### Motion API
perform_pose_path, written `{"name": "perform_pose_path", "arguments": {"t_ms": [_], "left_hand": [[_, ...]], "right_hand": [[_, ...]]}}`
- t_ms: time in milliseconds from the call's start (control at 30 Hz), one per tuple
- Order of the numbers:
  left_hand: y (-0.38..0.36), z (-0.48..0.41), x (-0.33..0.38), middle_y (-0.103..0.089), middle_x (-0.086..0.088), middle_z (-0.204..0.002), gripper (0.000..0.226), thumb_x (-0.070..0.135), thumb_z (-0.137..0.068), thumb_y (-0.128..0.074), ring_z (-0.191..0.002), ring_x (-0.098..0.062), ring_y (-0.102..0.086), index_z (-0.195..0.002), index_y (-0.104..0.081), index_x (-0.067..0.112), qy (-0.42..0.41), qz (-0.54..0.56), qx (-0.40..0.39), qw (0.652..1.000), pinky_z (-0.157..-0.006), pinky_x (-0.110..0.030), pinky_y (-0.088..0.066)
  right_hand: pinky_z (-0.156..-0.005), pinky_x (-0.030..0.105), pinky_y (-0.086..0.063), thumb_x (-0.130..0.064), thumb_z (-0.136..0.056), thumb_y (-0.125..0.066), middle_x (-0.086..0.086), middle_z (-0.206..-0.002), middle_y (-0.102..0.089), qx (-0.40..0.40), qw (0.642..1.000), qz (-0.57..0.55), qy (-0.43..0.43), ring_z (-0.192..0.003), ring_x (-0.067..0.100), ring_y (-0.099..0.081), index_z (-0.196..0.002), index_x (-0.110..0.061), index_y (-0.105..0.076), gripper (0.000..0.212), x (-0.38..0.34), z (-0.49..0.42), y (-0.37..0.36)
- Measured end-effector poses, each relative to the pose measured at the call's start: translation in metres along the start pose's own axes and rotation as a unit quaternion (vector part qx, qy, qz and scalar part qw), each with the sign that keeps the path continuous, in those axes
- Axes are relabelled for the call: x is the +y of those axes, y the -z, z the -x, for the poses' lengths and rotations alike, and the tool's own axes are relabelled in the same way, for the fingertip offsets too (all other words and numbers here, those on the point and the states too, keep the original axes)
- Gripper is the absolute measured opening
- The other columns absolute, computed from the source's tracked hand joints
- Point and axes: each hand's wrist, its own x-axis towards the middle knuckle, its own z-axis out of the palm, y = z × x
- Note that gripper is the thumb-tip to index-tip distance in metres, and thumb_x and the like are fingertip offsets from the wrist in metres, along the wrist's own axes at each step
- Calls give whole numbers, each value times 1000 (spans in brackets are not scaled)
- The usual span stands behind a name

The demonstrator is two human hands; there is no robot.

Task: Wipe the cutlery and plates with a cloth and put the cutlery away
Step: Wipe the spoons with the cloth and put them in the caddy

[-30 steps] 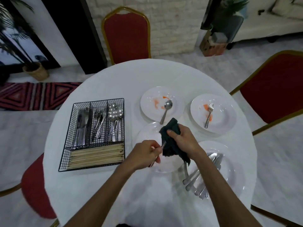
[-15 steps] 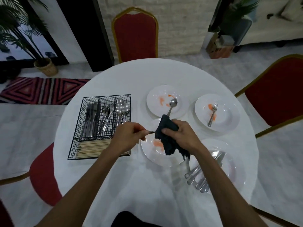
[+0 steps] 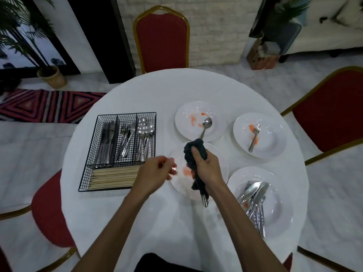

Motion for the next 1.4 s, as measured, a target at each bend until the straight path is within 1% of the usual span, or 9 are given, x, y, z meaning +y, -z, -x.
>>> {"name": "perform_pose_path", "arguments": {"t_ms": [200, 400, 567, 733, 833, 933, 1067, 1267, 1400], "left_hand": [[-14, -13, 14, -77, 5, -83, 14, 29, -93, -67, -72, -8, -71, -99, -77, 21, -75, 67, 33, 994, -70, -28, -59], [-1, -28, 0, -75, 5, -77, 5, 25, -88, -75, -71, -10, -70, -83, -75, 27, -38, 96, 97, 990, -66, -26, -55], [11, -41, -4, -74, 3, -83, 20, 26, -90, -72, -76, -14, -70, -103, -76, 11, 4, 144, 191, 971, -67, -30, -57], [-9, -33, -13, -75, -8, -87, 17, 26, -91, -73, -80, -20, -72, -92, -72, 9, 148, 242, 33, 958, -78, -35, -60], [2, -52, -21, -73, -12, -86, 5, 8, -90, -70, -76, -20, -70, -86, -69, 6, 174, 276, 59, 943, -71, -31, -61], [24, -86, -34, -75, -10, -88, 4, 9, -90, -70, -75, -19, -70, -90, -70, 5, 189, 278, 108, 936, -73, -36, -60], [48, -134, -50, -75, -11, -93, 16, 18, -93, -69, -70, -18, -69, -99, -72, 3, 171, 144, 138, 965, -52, -28, -57], [55, -167, -54, -68, -7, -71, 23, 22, -94, -65, -63, -19, -64, -88, -75, 3, 43, -169, 127, 976, -76, -38, -59], [26, -160, -43, -75, -5, -103, 22, 16, -95, -62, -86, -19, -69, -111, -75, 10, -14, -167, 140, 976, -80, -29, -54]], "right_hand": [[-42, 23, -39, -56, -104, -37, -1, -53, -60, -106, 986, 111, -57, -40, 11, -49, -74, -13, -65, 59, -11, 15, -12], [-45, 25, -41, -29, -106, -44, 9, -75, -56, -188, 977, 45, -88, -46, 16, -48, -102, -12, -58, 23, -1, 16, -8], [-51, 27, -47, -28, -105, -48, 7, -79, -60, -214, 968, 105, -74, -52, 15, -54, -111, -8, -55, 21, -5, 12, -10], [-54, 32, -50, -26, -105, -45, 14, -84, -63, -185, 973, 118, -76, -56, 19, -57, -121, -10, -53, 24, 6, -2, -26], [-56, 31, -53, -25, -106, -45, 14, -87, -66, -188, 970, 130, -77, -58, 18, -61, -119, -12, -54, 21, 13, -7, -38], [-58, 30, -55, -23, -105, -46, 9, -83, -66, -212, 960, 160, -95, -58, 16, -61, -114, -10, -57, 19, 18, -9, -47], [-57, 30, -54, -22, -102, -49, 5, -78, -66, -193, 955, 189, -119, -57, 16, -61, -104, -14, -60, 15, 24, -11, -42], [-57, 31, -52, -21, -103, -48, 9, -76, -66, -152, 969, 129, -149, -56, 19, -59, -99, -9, -62, 19, 33, -17, -28], [-51, 28, -49, -26, -105, -46, 11, -72, -65, -95, 979, 89, -155, -51, 20, -58, -104, -5, -60, 25, 37, -20, -12]]}}
